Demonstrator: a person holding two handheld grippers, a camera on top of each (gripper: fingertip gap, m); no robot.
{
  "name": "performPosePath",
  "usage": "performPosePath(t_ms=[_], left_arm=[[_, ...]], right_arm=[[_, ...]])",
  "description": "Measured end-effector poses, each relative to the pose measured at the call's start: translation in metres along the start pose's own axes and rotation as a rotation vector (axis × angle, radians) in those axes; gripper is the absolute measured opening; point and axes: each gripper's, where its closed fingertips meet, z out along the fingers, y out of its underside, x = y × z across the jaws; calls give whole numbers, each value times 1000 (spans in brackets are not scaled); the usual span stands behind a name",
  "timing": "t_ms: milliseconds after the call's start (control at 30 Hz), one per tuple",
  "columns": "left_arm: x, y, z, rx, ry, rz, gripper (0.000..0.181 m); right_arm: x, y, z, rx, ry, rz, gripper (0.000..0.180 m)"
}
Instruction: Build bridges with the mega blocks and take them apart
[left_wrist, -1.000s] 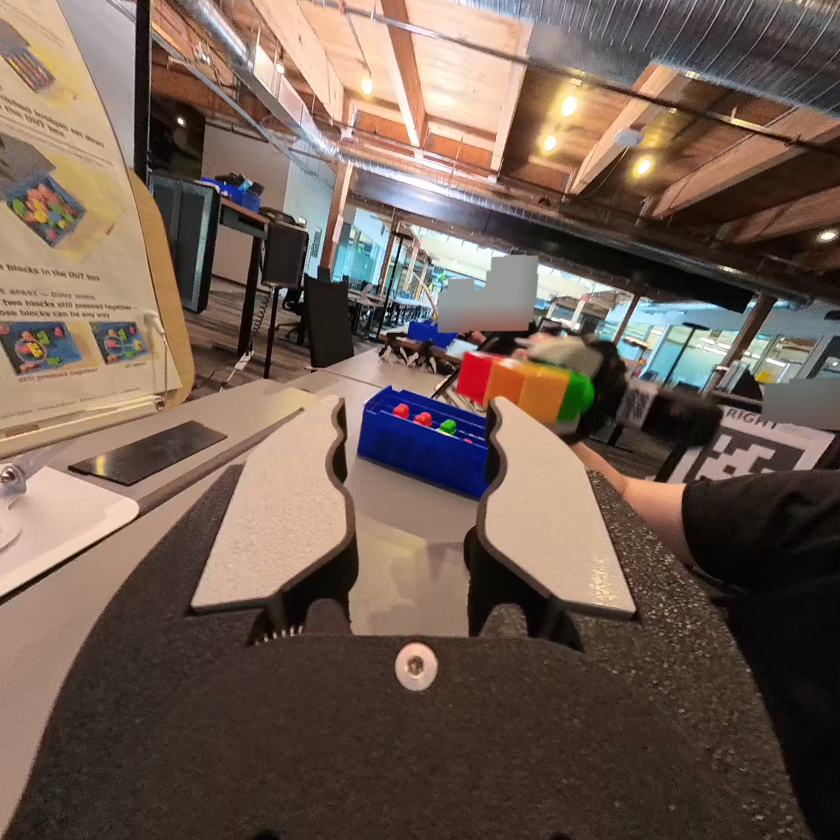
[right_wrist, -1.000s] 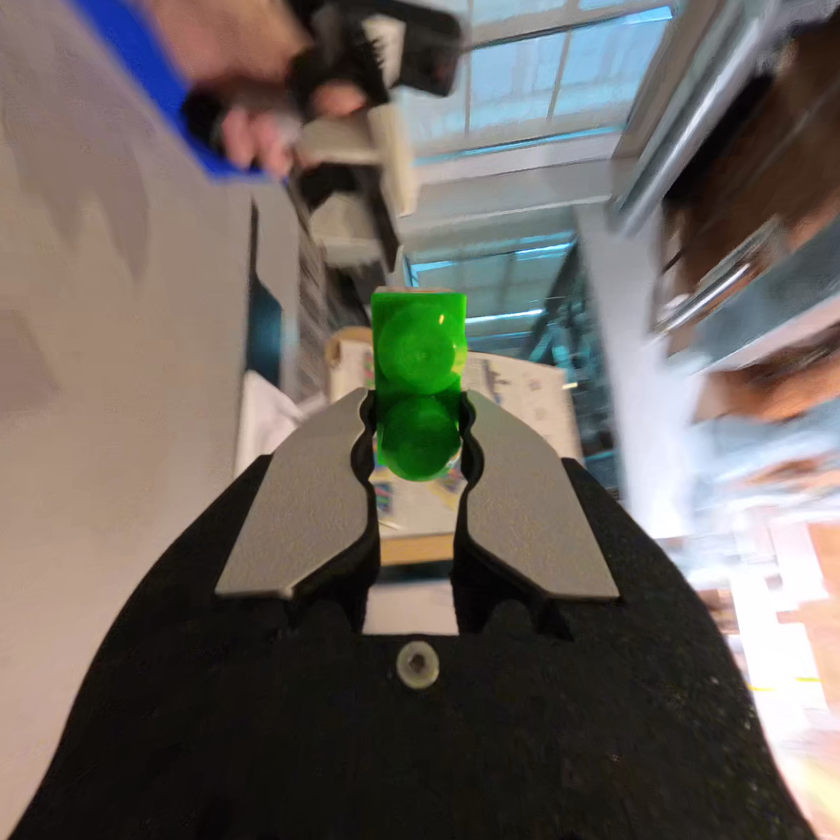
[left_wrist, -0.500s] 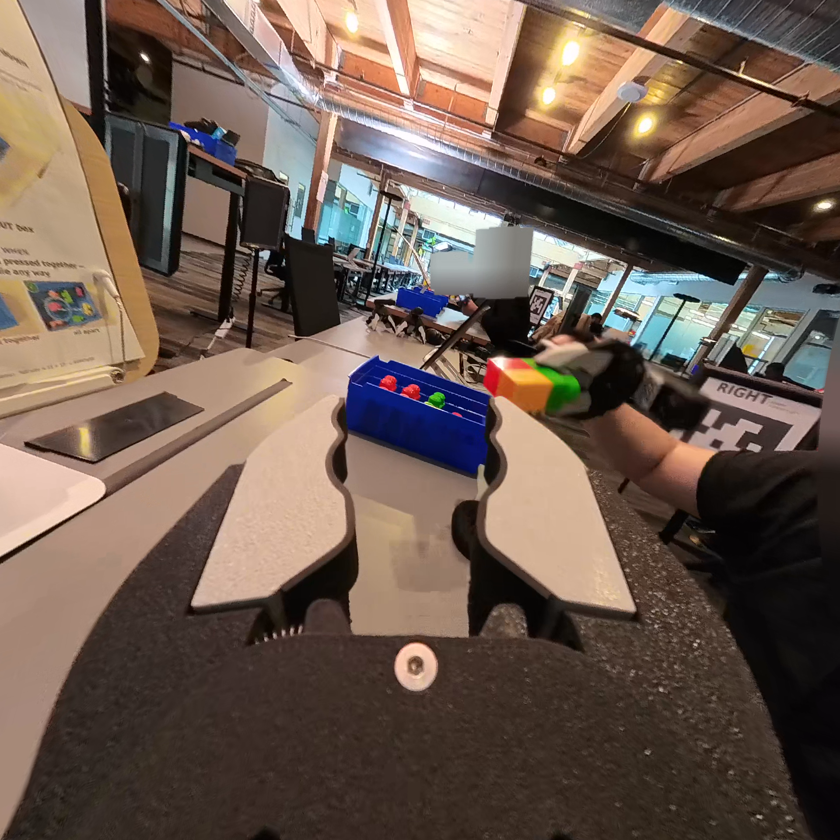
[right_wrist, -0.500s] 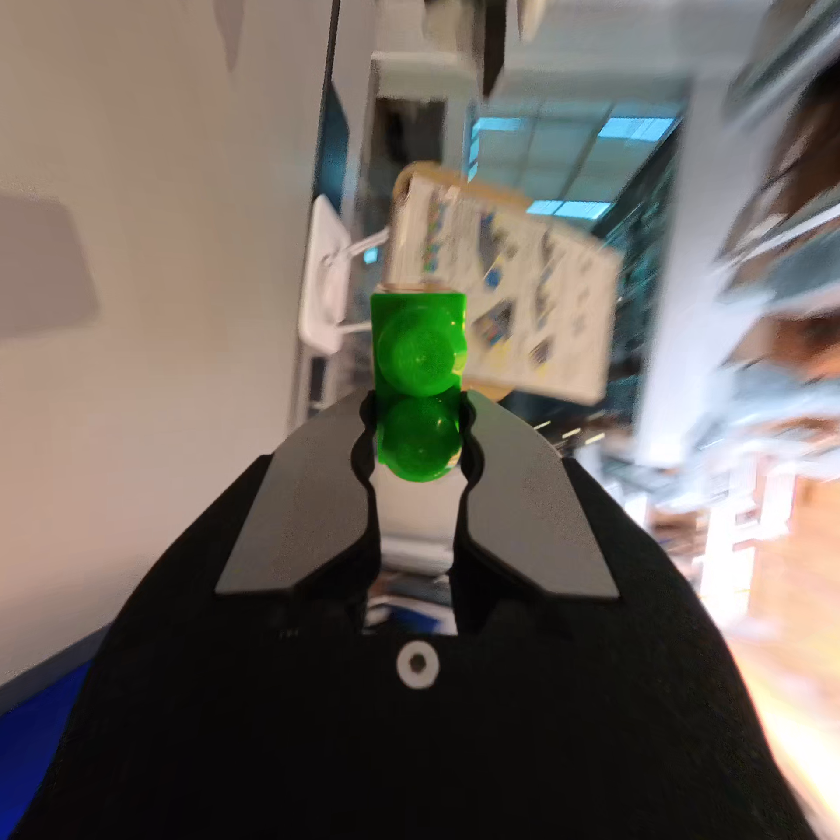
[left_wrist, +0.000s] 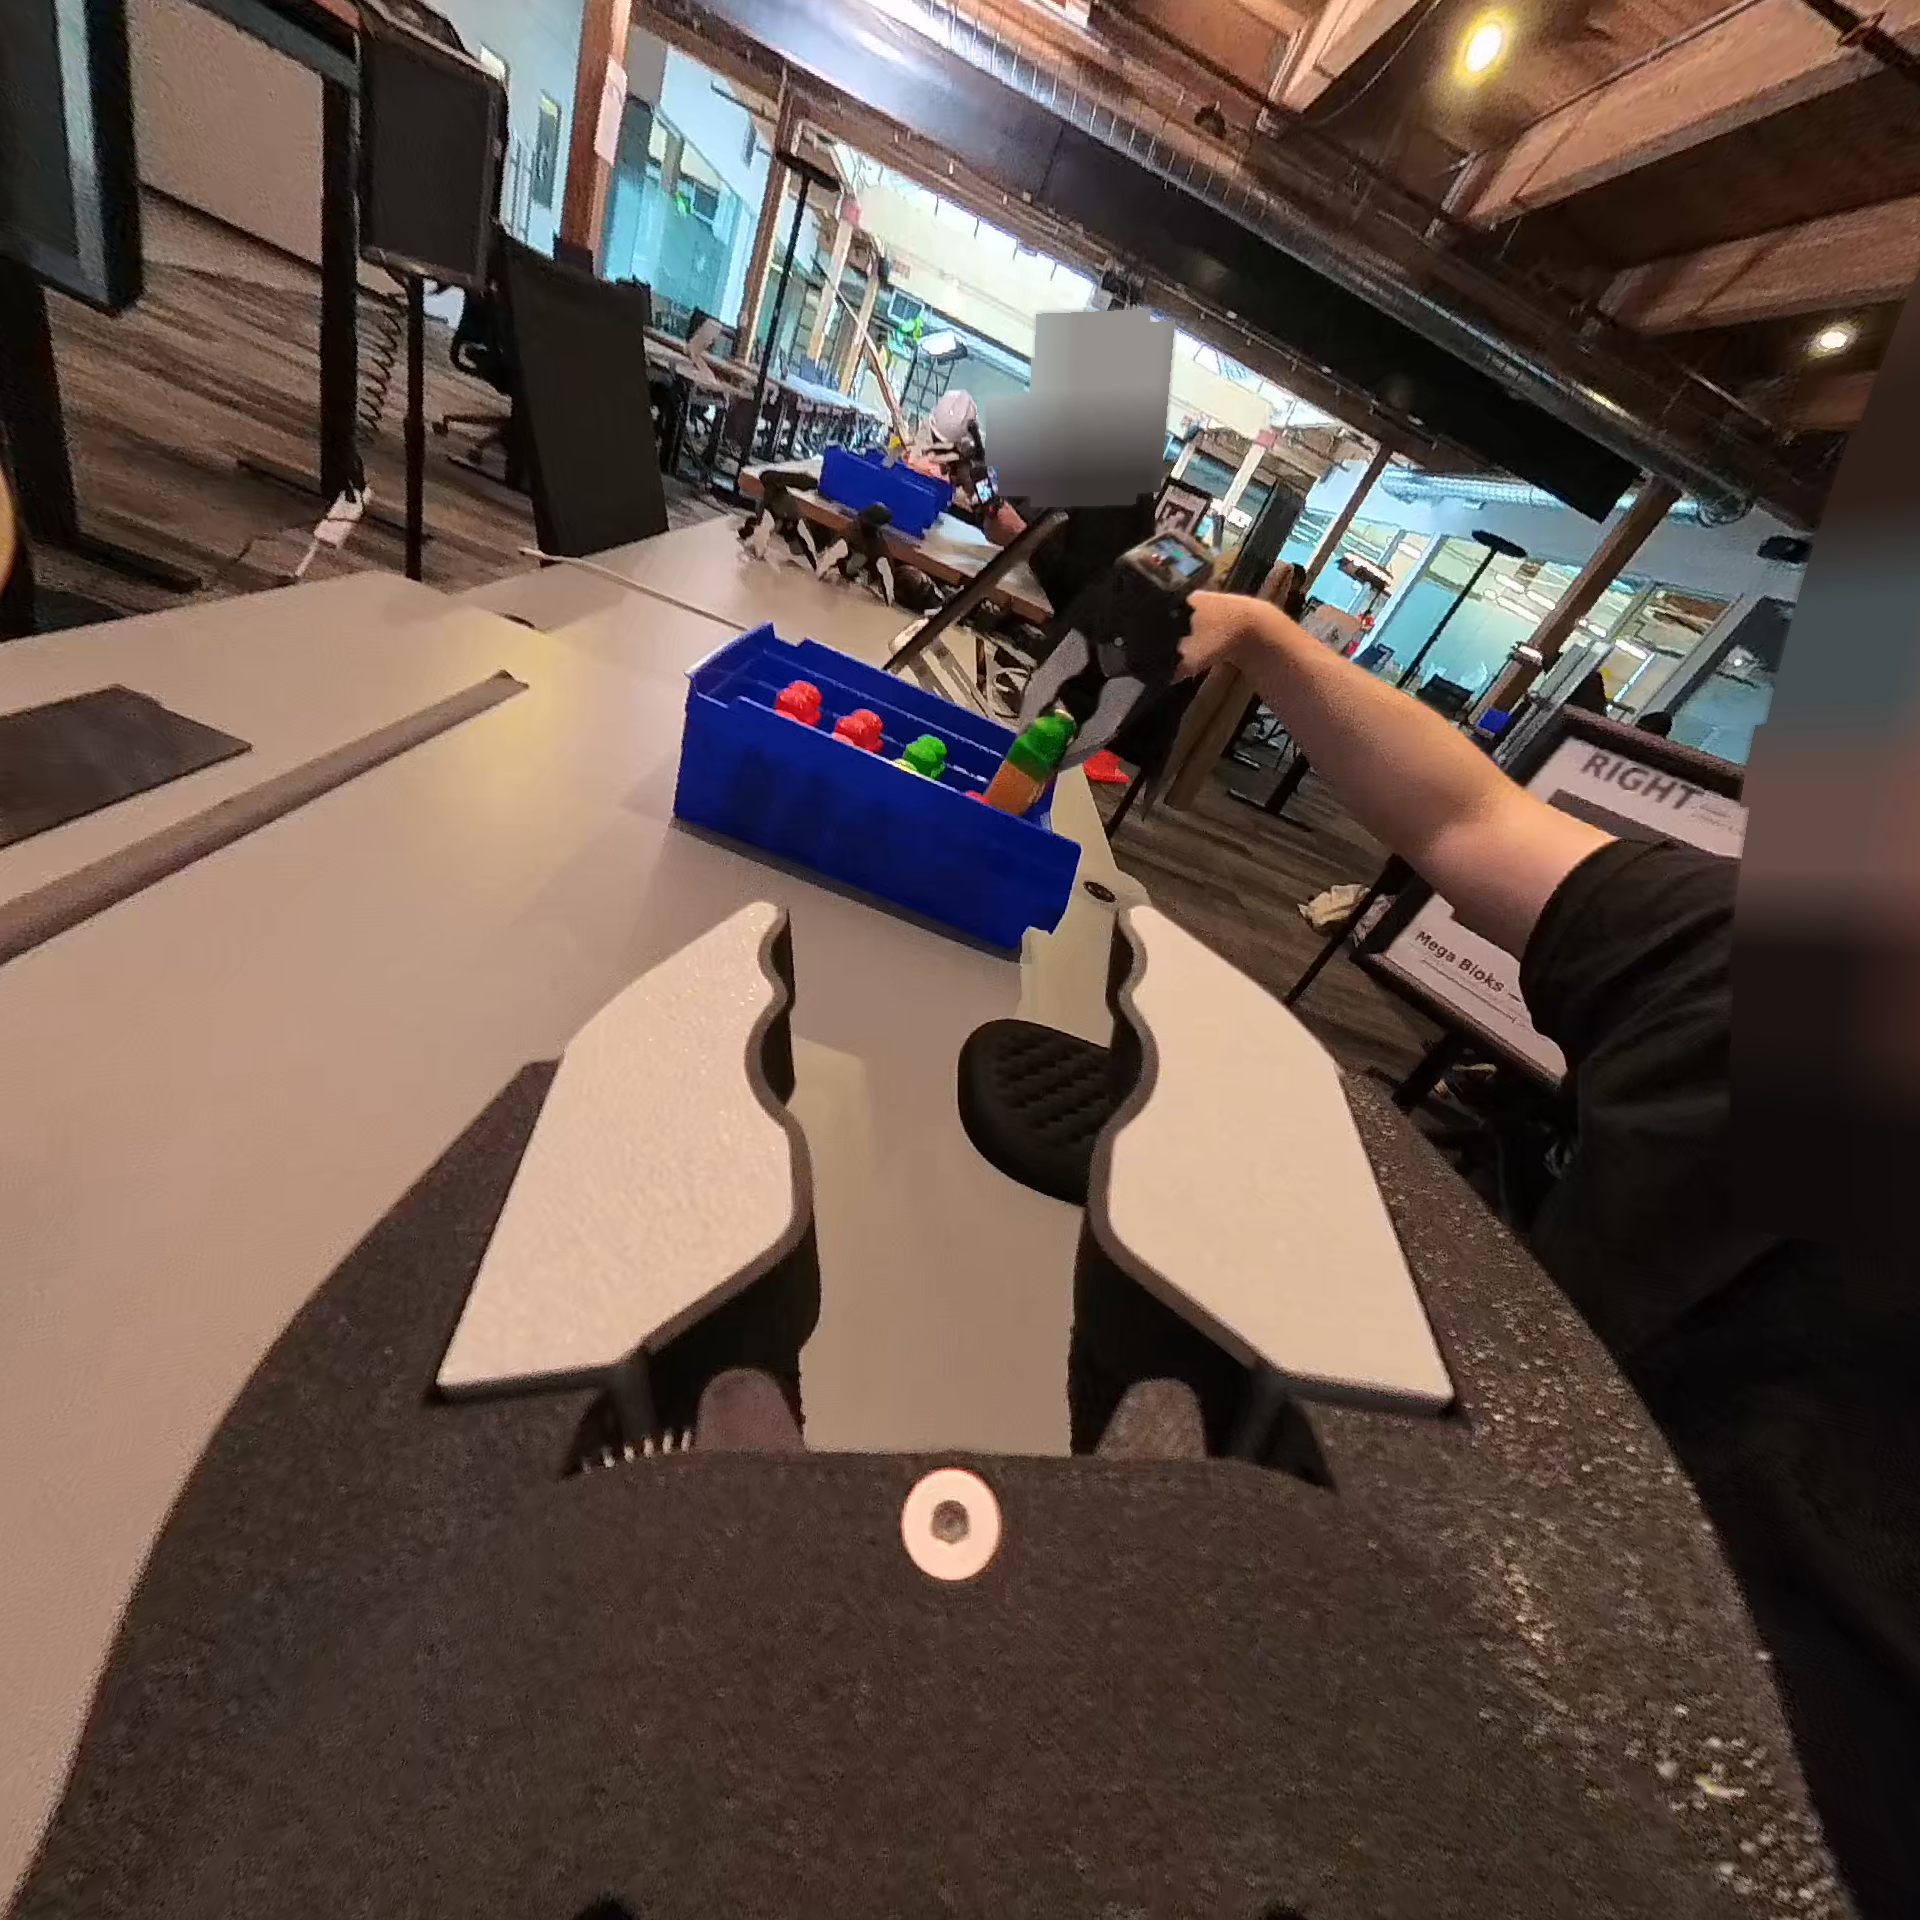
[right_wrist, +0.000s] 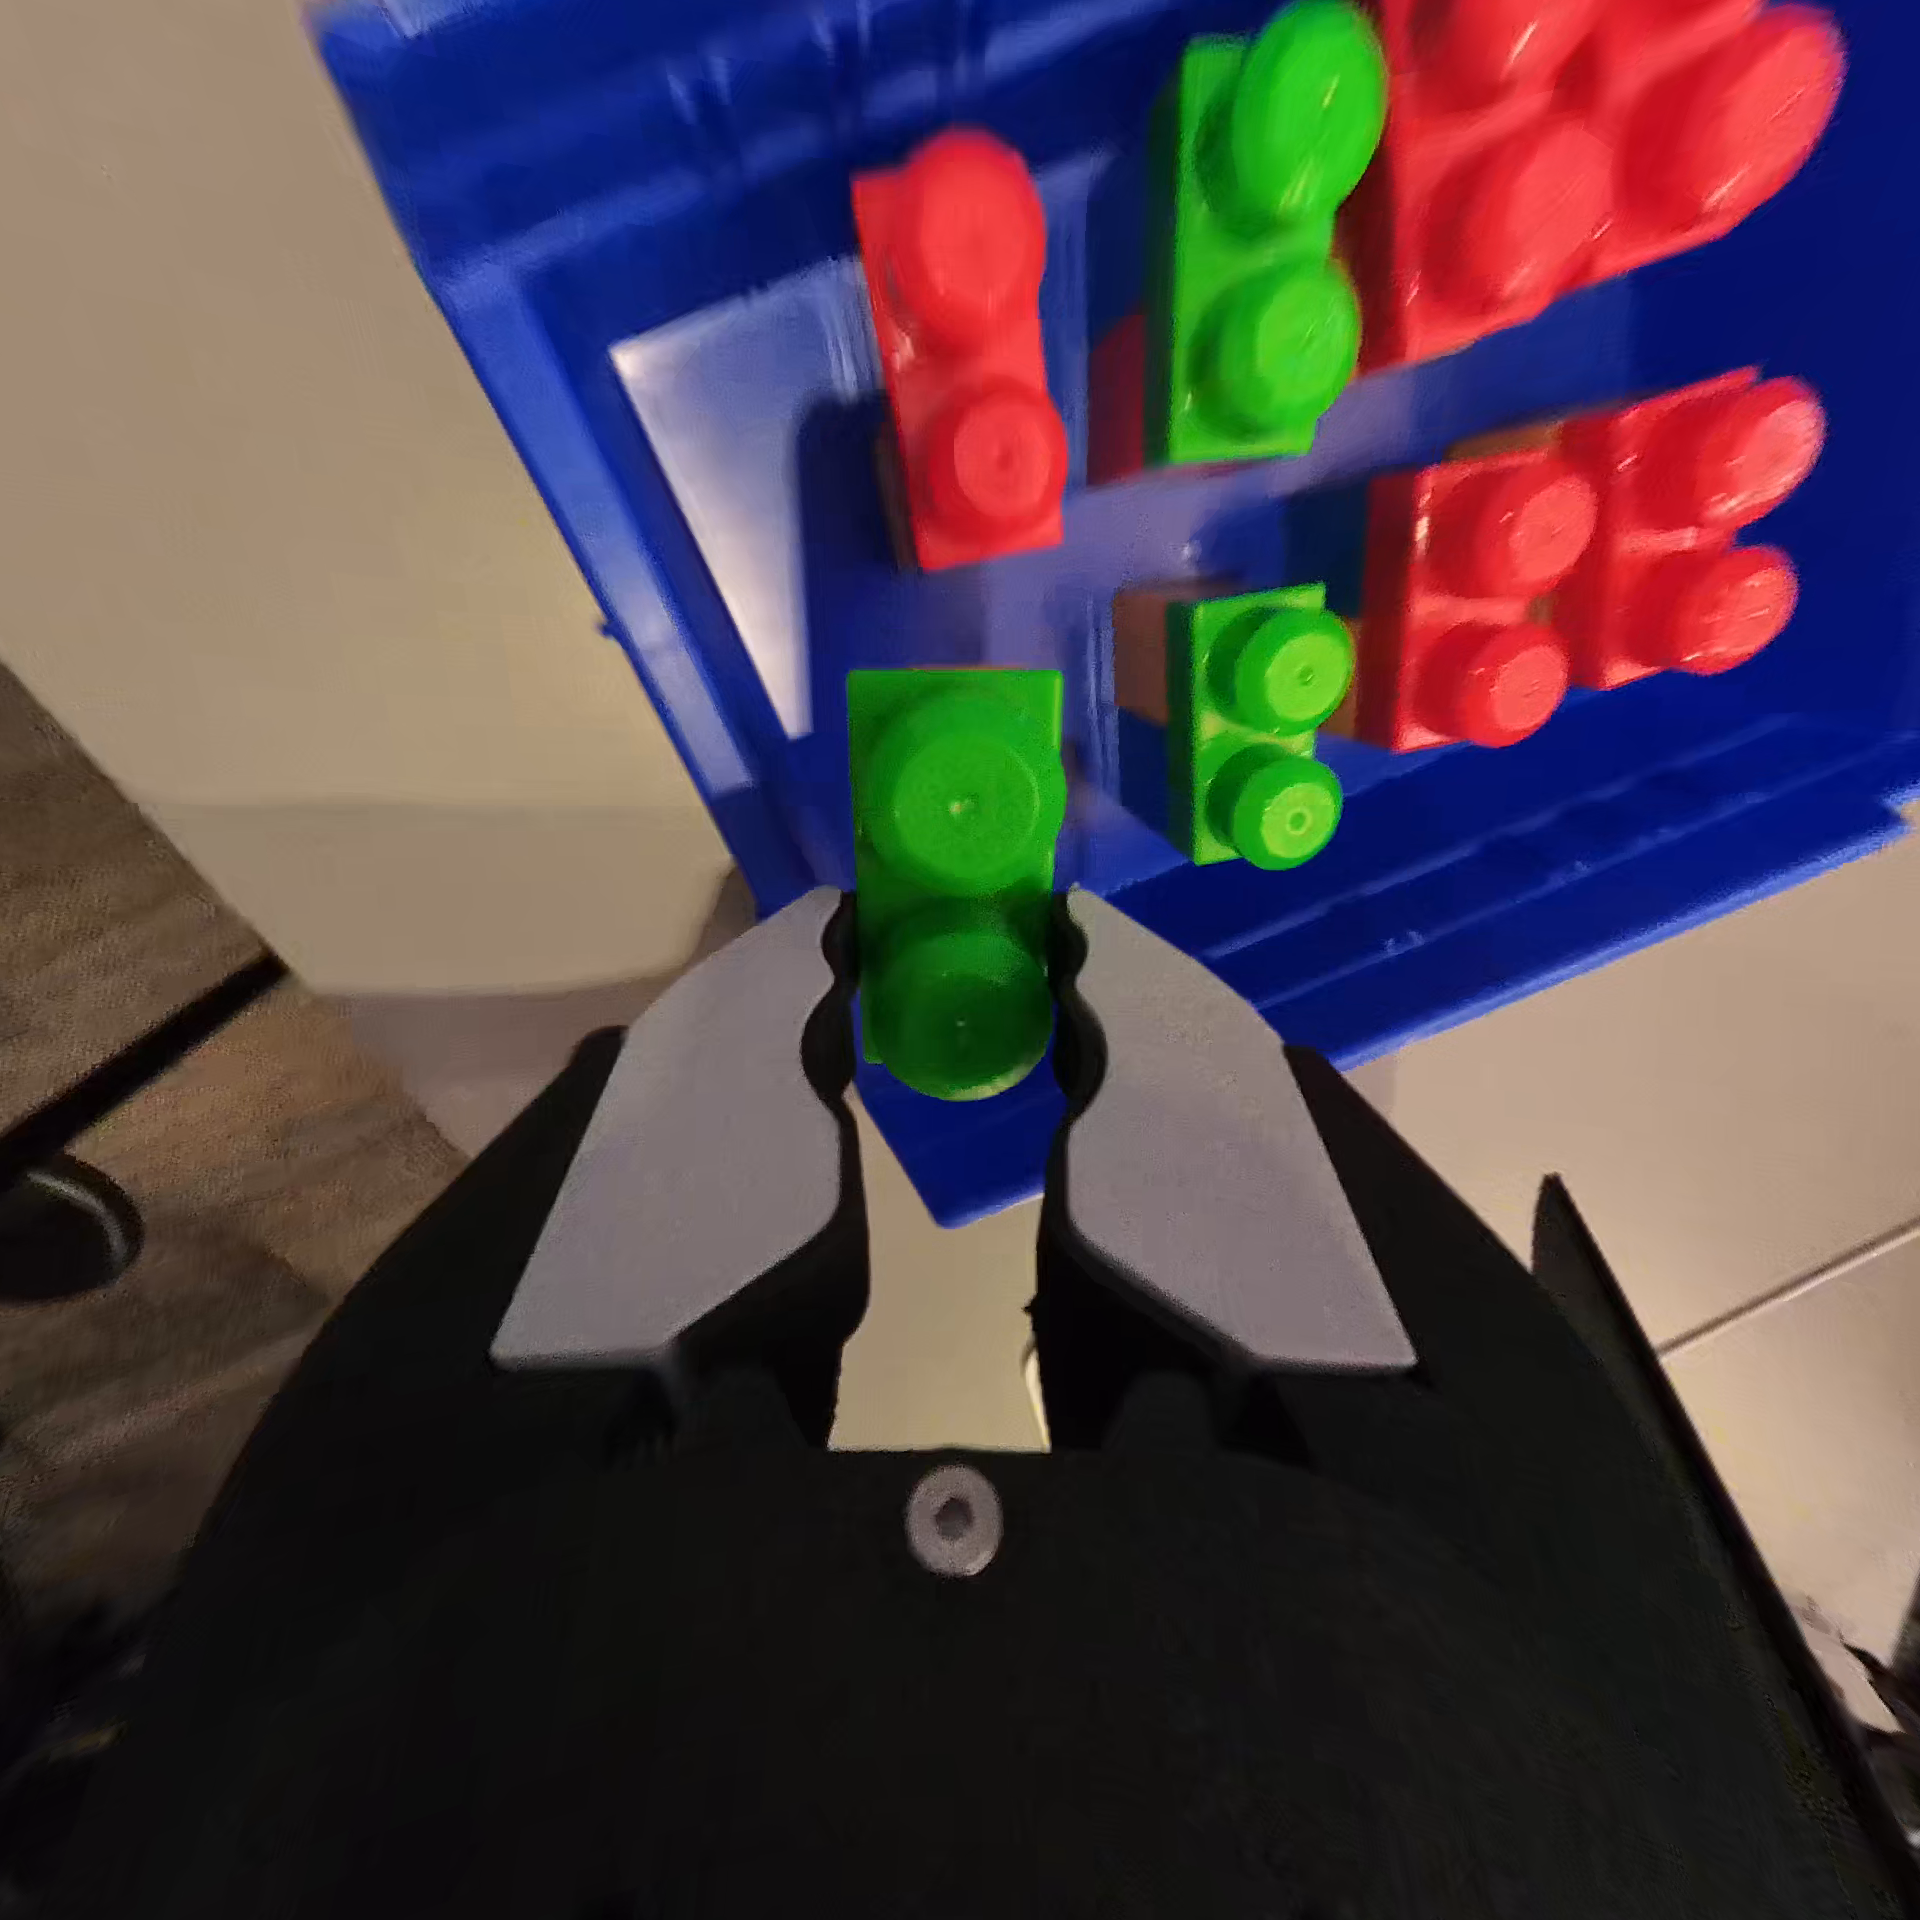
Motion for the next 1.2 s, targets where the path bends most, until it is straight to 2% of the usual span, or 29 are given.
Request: performPosePath(t_ms=[233, 533, 600, 700, 833, 933, 1033, 1100, 1200], left_arm=[[-8, 9, 14, -14, 7, -32, 56], [-20, 11, 12, -7, -25, -41, 54], [-22, 13, 10, -11, -29, -56, 54], [-15, 5, 5, 0, 0, -86, 54], [15, -25, -16, 67, -14, -22, 55], [35, -36, -48, 87, -137, 74, 54], [36, -38, -111, 23, -447, 157, 54], [29, -35, -179, -70, -738, 154, 54], [27, -21, -303, -259, -1151, 70, 60]], right_arm=[[15, 12, 47, -12, -42, -47, 35], [21, 23, 68, -50, -63, -72, 35], [18, 19, 70, -18, -73, -55, 35], [20, 18, 64, 3, -34, -8, 52], [29, 13, 26, 96, 110, 44, 63], [33, 5, -21, 216, 263, 137, 71], [23, -3, -69, 436, 384, 265, 70], [17, 5, -89, 552, 438, 406, 65], [7, 23, -98, 695, 408, 636, 59]])
